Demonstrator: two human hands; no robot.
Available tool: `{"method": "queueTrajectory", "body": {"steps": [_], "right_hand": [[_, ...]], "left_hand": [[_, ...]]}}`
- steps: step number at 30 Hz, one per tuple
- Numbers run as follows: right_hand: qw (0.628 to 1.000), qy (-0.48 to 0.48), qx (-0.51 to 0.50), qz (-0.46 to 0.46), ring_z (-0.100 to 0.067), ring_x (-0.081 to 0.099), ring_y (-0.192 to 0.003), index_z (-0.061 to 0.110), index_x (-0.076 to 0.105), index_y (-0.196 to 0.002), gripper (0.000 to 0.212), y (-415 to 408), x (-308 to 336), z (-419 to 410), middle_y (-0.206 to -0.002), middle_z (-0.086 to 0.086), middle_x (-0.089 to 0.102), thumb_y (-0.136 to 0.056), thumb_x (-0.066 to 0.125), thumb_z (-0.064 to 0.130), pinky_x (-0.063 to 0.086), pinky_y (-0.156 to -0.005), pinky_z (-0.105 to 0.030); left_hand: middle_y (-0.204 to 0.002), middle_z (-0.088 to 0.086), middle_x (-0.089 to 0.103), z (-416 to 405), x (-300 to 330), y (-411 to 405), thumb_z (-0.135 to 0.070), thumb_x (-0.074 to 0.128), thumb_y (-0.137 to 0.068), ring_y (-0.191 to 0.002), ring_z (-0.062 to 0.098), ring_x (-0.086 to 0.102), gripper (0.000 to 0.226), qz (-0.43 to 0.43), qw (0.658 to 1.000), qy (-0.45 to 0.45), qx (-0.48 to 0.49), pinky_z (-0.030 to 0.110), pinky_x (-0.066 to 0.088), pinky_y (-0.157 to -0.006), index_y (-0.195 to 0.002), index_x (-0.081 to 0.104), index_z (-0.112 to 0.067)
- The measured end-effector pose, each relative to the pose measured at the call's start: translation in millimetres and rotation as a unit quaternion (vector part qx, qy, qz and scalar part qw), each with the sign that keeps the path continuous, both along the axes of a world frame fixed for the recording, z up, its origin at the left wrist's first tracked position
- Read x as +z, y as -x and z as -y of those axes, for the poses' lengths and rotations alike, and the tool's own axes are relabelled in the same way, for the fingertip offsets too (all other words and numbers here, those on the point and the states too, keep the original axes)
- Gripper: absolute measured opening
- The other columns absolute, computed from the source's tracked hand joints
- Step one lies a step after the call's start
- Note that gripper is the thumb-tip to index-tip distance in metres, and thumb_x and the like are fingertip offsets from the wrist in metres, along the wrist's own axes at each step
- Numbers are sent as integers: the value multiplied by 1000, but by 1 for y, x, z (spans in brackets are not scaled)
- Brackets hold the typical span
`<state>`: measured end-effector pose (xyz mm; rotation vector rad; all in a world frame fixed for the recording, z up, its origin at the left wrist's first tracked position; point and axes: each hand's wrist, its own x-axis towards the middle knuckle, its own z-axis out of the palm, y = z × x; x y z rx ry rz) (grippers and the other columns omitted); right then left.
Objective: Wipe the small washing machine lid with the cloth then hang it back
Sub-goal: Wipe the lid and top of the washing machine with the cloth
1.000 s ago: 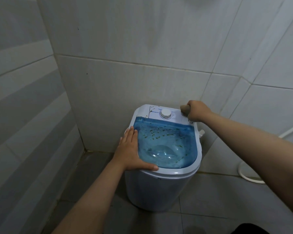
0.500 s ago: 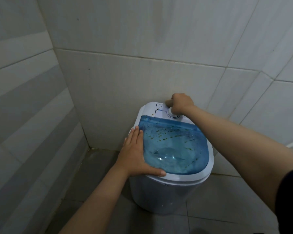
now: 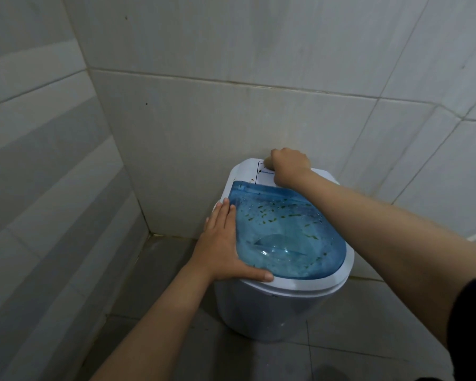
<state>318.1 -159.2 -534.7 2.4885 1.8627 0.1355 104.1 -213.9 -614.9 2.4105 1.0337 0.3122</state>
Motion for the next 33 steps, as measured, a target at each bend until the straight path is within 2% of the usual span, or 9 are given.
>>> {"method": "queueTrajectory", "body": {"steps": [3,5,8,12,16,19,22,27,33], "right_hand": [[1000,9,12,5,-39,60,-100,2,53,-111,30,1,0,0,-110,-18,59,-82,51,-3,48,-93,-53],[999,17,25,11,-39,60,-98,2,52,-110,30,0,1,-1,-109,-18,59,-81,51,-3,47,-93,-56],[998,22,49,25,-38,60,-97,4,54,-109,30,1,-2,-3,-109,-17,58,-81,51,-2,48,-92,-54],[994,36,83,61,-35,59,-100,6,55,-115,33,4,-1,-5,-112,-17,58,-83,51,-2,48,-81,-44],[988,42,115,96,-37,55,-112,3,51,-119,39,11,-6,-9,-122,-21,53,-81,51,-4,46,-91,-51],[989,33,123,70,-37,51,-119,0,42,-130,49,23,-13,-9,-133,-23,46,-83,55,0,46,-93,-42],[990,30,137,29,-39,49,-122,-1,36,-135,57,33,-20,-8,-140,-23,40,-82,57,-1,48,-90,-43],[981,50,186,-11,-34,43,-127,9,39,-137,60,40,-23,-13,-147,-11,36,-81,55,-5,47,-93,-43],[969,84,231,4,-30,47,-128,17,43,-136,59,36,-17,-17,-145,-6,44,-82,51,-4,47,-97,-46]], "left_hand": [[-157,-1,-25,0,0,0,-88,61,-35,-142,10,-24,156,0,1000,1,0,43,-5,-119,-149,-15,-14],[-157,-2,-25,0,0,0,-89,60,-34,-142,10,-23,156,0,1000,3,0,44,-3,-119,-149,-15,-14],[-157,-2,-24,0,0,0,-89,60,-34,-142,10,-23,156,0,1000,6,0,45,-2,-120,-149,-15,-14],[-157,-2,-24,0,2,0,-89,60,-33,-142,10,-23,157,0,1000,10,0,45,0,-120,-149,-15,-14],[-157,-1,-23,1,2,-1,-89,60,-32,-142,11,-24,158,0,1000,7,4,45,1,-120,-149,-14,-13],[-157,-1,-23,1,3,-1,-88,60,-32,-142,11,-24,158,0,1000,8,5,44,0,-120,-149,-14,-13],[-158,0,-22,0,3,-2,-89,58,-30,-142,12,-23,159,2,1000,7,8,45,1,-120,-149,-13,-12],[-158,0,-21,0,2,-2,-89,59,-30,-143,12,-22,159,9,1000,6,6,44,1,-120,-150,-12,-12],[-157,-1,-23,0,2,-2,-85,64,-35,-142,11,-23,156,10,1000,8,2,43,0,-120,-149,-13,-13]]}}
